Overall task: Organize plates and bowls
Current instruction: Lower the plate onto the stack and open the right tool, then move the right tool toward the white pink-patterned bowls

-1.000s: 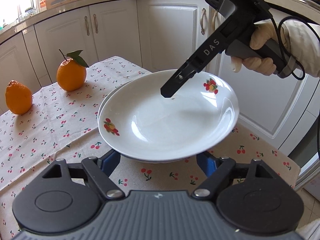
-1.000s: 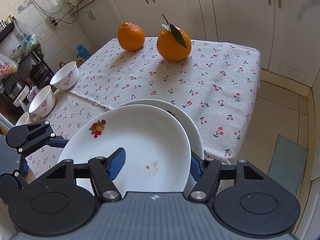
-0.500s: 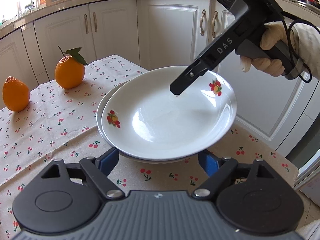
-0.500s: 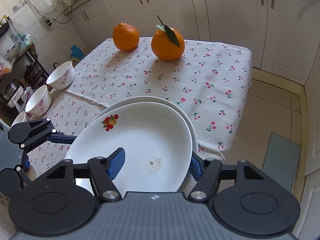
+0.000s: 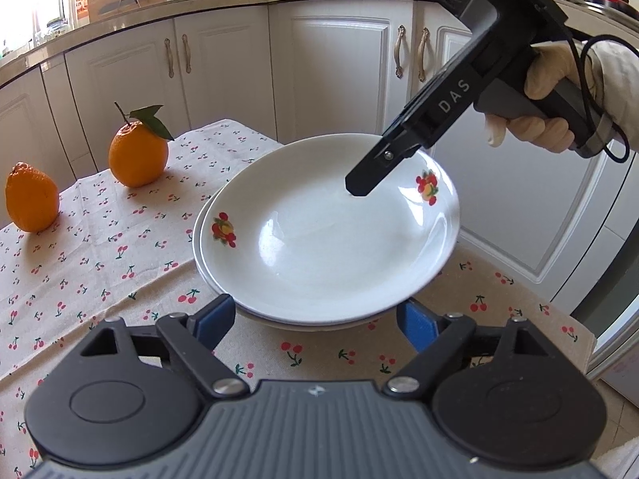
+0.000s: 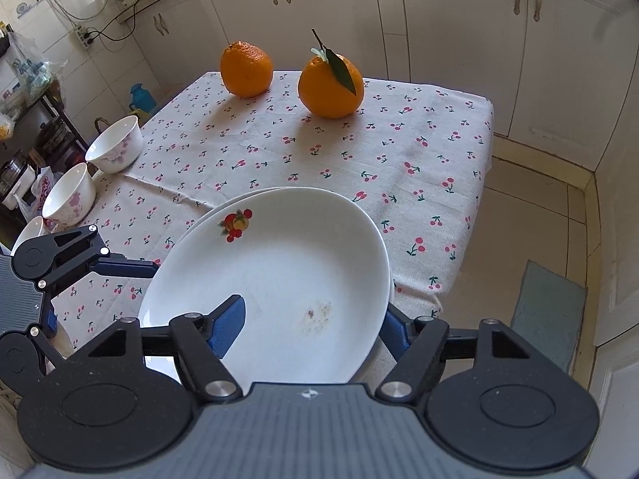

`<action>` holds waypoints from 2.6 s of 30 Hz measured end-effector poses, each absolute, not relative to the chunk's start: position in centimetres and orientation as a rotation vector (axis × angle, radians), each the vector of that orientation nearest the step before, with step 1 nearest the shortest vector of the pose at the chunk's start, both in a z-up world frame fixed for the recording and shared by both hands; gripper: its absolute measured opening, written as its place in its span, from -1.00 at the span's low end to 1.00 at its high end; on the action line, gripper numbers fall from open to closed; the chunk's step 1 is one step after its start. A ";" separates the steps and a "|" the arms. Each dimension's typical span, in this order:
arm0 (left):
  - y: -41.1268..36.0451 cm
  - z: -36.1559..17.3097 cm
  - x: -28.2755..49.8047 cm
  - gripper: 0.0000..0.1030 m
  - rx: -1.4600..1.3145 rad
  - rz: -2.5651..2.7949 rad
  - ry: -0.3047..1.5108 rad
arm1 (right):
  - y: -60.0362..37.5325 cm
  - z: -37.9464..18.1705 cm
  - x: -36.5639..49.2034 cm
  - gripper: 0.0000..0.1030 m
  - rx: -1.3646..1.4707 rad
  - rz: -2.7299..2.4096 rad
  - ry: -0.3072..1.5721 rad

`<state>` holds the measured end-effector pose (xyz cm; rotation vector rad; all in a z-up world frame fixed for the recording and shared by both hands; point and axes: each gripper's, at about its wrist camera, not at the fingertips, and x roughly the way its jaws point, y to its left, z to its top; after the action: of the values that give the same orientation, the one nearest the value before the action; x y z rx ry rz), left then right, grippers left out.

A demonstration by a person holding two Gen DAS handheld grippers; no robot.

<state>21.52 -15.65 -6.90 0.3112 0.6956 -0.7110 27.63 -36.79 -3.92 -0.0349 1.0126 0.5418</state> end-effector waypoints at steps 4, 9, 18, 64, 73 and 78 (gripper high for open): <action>-15.5 -6.9 21.6 0.72 0.307 -0.713 0.692 | -36.7 -3.9 27.3 0.52 -0.046 0.525 1.020; -15.5 -7.0 21.3 0.72 0.320 -0.705 0.677 | -36.5 -4.1 26.9 0.61 -0.067 0.499 1.032; -15.1 -6.5 20.3 0.86 0.324 -0.710 0.629 | -35.3 -2.7 25.0 1.00 -0.087 0.496 0.959; 12.6 -4.0 6.9 0.95 0.287 -0.192 0.577 | -6.8 -1.9 14.2 1.00 -0.211 0.749 0.691; 15.6 -5.9 7.8 0.94 0.289 -0.250 0.646 | -2.3 -3.1 14.0 1.00 -0.279 0.895 0.717; 16.1 -6.4 8.4 0.90 0.253 -0.297 0.654 | -0.5 -3.4 15.2 1.00 -0.254 0.955 0.744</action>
<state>8.39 16.13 -6.36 0.2534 0.6543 -0.2966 15.22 -0.49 -3.37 -0.2540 0.7439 0.9547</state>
